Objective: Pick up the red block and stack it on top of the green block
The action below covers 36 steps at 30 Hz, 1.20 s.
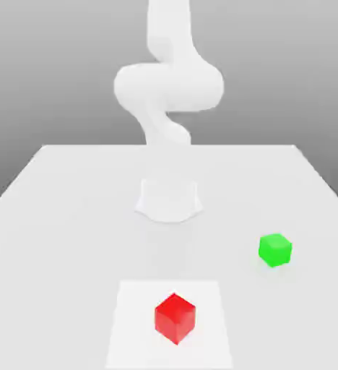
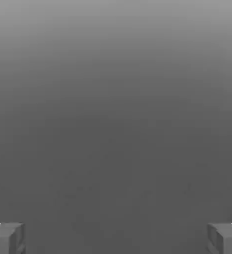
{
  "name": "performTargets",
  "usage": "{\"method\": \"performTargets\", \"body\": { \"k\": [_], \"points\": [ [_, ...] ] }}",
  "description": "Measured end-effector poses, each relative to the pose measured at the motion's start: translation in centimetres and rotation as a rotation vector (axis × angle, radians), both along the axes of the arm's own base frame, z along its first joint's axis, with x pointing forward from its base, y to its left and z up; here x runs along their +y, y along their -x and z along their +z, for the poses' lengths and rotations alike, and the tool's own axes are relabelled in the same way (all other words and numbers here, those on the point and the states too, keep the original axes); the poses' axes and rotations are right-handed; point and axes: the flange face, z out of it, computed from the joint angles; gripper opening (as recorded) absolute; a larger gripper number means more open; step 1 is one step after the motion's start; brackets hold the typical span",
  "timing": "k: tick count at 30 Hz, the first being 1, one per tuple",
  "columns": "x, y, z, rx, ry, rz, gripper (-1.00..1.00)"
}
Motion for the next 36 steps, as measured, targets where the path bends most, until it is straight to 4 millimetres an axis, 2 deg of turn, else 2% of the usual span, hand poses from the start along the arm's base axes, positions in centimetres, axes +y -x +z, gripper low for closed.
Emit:
{"method": "performTargets", "body": {
  "k": [5,10,15,20,22,27,28,34,36],
  "points": [
    [0.2,-5.4,-10.4,0.162,0.076,0.162,0.0],
    [0.9,-8.0,-21.2,0.314,0.146,0.325,0.0],
    [1.4,-8.0,-31.9,0.463,0.213,0.494,0.0],
    [1.5,-5.6,-41.8,0.611,0.279,0.668,0.0],
    [1.3,-4.5,-45.1,0.656,0.297,0.719,0.0],
    [1.3,-4.2,-50.9,0.67,0.303,0.736,0.0],
    [1.3,-4.1,-51.7,0.67,0.303,0.736,-1.0],
    [1.3,-4.1,-52.1,0.672,0.302,0.736,-1.0],
    [1.3,-4.2,-50.9,0.672,0.303,0.737,-1.0]
  ]
}}
